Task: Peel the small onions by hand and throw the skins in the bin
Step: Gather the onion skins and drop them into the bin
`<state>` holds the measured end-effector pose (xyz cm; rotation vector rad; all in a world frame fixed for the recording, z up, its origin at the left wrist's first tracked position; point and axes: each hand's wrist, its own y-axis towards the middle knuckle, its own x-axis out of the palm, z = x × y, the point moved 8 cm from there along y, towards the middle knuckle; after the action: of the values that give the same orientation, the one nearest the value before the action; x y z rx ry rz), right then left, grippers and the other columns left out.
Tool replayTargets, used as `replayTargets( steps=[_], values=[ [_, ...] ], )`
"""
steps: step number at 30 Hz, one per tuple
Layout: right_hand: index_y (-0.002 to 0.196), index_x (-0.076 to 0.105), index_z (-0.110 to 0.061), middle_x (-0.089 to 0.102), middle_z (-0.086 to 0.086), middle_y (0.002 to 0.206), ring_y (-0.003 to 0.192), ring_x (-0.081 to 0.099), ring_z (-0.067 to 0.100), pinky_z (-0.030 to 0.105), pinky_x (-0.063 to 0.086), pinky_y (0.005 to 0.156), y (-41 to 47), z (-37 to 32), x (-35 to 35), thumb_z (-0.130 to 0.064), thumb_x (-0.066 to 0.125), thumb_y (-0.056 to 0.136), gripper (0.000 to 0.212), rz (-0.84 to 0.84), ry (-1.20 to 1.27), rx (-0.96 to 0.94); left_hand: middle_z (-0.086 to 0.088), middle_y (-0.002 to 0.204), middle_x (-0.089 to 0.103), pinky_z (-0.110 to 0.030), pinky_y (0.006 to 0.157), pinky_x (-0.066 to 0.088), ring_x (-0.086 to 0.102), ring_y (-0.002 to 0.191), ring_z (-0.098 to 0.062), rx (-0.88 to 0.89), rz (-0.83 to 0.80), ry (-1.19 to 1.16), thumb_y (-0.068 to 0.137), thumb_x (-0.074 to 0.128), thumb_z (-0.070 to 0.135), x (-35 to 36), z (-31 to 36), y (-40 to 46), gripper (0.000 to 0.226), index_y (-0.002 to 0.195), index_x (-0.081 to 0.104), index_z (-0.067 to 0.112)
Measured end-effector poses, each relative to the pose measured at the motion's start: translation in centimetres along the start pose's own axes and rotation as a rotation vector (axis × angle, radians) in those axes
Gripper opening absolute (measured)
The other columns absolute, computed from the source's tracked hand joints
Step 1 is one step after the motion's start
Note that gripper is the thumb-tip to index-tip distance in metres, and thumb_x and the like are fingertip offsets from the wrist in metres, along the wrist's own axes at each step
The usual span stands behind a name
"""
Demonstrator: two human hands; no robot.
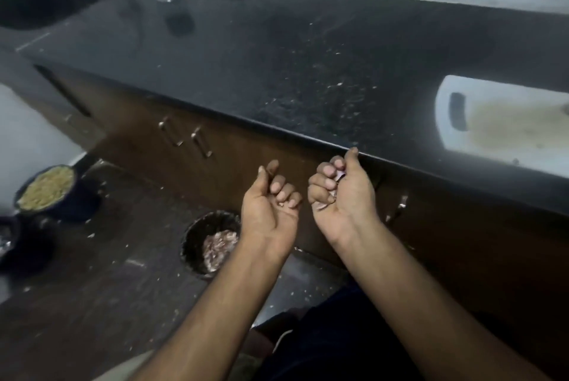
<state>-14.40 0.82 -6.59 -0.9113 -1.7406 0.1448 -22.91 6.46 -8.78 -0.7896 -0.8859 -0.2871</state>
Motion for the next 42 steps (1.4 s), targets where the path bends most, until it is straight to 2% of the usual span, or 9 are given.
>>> replayTargets(
  steps=[10,15,17,21,25,27,33,36,42],
  values=[
    [0.068,0.054,-0.021,0.057,-0.002,0.065,0.057,0.054,0.01,0.029,0.056,0.065,0.3,10.1,-0.4,-0.051,0.049,0.103,0.046,0.181,-0.146,-0.015,-0.004,0.069,0.05,-0.029,0.065,0.039,0.042,0.062,-0.016,0.21,0.386,-0.256,0.11,0.033,0.048,-8.5,4.6,0.0,0.052,0.079,0.056,0.013],
    [0.115,0.066,-0.004,0.072,0.015,0.115,0.107,0.071,0.026,0.049,0.05,0.105,2.1,16.0,-3.5,-0.046,0.056,0.098,0.047,0.198,-0.29,0.077,-0.005,0.076,0.054,-0.03,0.068,0.042,0.047,0.068,-0.017,0.252,0.431,-0.282,0.11,0.03,0.047,-11.8,6.6,2.4,0.051,0.084,0.059,0.014],
    [0.122,0.064,-0.002,0.069,0.021,0.124,0.113,0.069,0.034,0.05,0.049,0.106,2.7,17.8,-4.7,-0.044,0.056,0.098,0.049,0.221,-0.315,0.103,-0.006,0.077,0.055,-0.031,0.07,0.045,0.049,0.069,-0.018,0.282,0.446,-0.278,0.111,0.029,0.046,-13.5,7.2,3.5,0.053,0.084,0.059,0.013],
    [0.091,0.065,-0.008,0.072,0.021,0.108,0.107,0.071,0.03,0.045,0.053,0.103,3.9,20.1,-5.4,-0.033,0.05,0.105,0.032,0.262,-0.418,0.165,-0.007,0.077,0.058,-0.033,0.073,0.048,0.054,0.07,-0.02,0.351,0.475,-0.249,0.111,0.029,0.046,-16.2,8.6,5.5,0.053,0.088,0.061,0.011],
    [0.076,0.06,-0.011,0.065,0.0,0.058,0.05,0.063,0.007,0.021,0.056,0.056,4.3,22.3,-5.6,-0.016,0.05,0.105,0.031,0.323,-0.573,0.276,-0.005,0.075,0.063,-0.032,0.073,0.05,0.06,0.072,-0.018,0.527,0.519,0.075,0.112,0.037,0.037,-18.3,10.5,3.7,0.043,0.089,0.064,0.012],
    [0.077,0.063,-0.009,0.068,0.004,0.059,0.047,0.065,0.01,0.02,0.055,0.048,4.2,23.4,-5.2,-0.014,0.05,0.105,0.032,0.327,-0.654,0.352,-0.009,0.082,0.065,-0.033,0.076,0.054,0.063,0.079,-0.02,0.594,0.57,0.207,0.112,0.038,0.033,-19.5,11.5,2.0,0.041,0.092,0.065,0.01],
    [0.077,0.061,-0.007,0.065,0.008,0.067,0.066,0.061,0.016,0.037,0.056,0.091,5.7,25.9,-4.3,-0.02,0.045,0.106,0.036,0.339,-0.629,0.442,-0.011,0.091,0.069,-0.033,0.088,0.059,0.068,0.086,-0.021,0.429,0.596,-0.272,0.111,0.037,0.039,-22.2,10.9,3.1,0.046,0.096,0.065,0.007],
    [0.079,0.062,-0.007,0.071,0.01,0.072,0.074,0.066,0.019,0.037,0.053,0.097,7.1,26.6,-4.0,-0.022,0.04,0.108,0.039,0.341,-0.587,0.422,-0.016,0.102,0.07,-0.042,0.111,0.049,0.067,0.1,-0.027,0.352,0.571,-0.331,0.111,0.03,0.047,-24.4,10.7,5.7,0.058,0.106,0.066,0.002],
    [0.092,0.066,-0.001,0.074,0.013,0.086,0.095,0.07,0.023,0.03,0.055,0.089,9.8,27.6,-3.3,-0.036,0.035,0.109,0.05,0.275,-0.593,0.454,-0.018,0.142,0.063,-0.045,0.124,0.033,0.057,0.135,-0.029,0.355,0.504,-0.176,0.106,0.016,0.066,-26.0,12.6,11.9,0.083,0.138,0.058,0.002]
  ],
)
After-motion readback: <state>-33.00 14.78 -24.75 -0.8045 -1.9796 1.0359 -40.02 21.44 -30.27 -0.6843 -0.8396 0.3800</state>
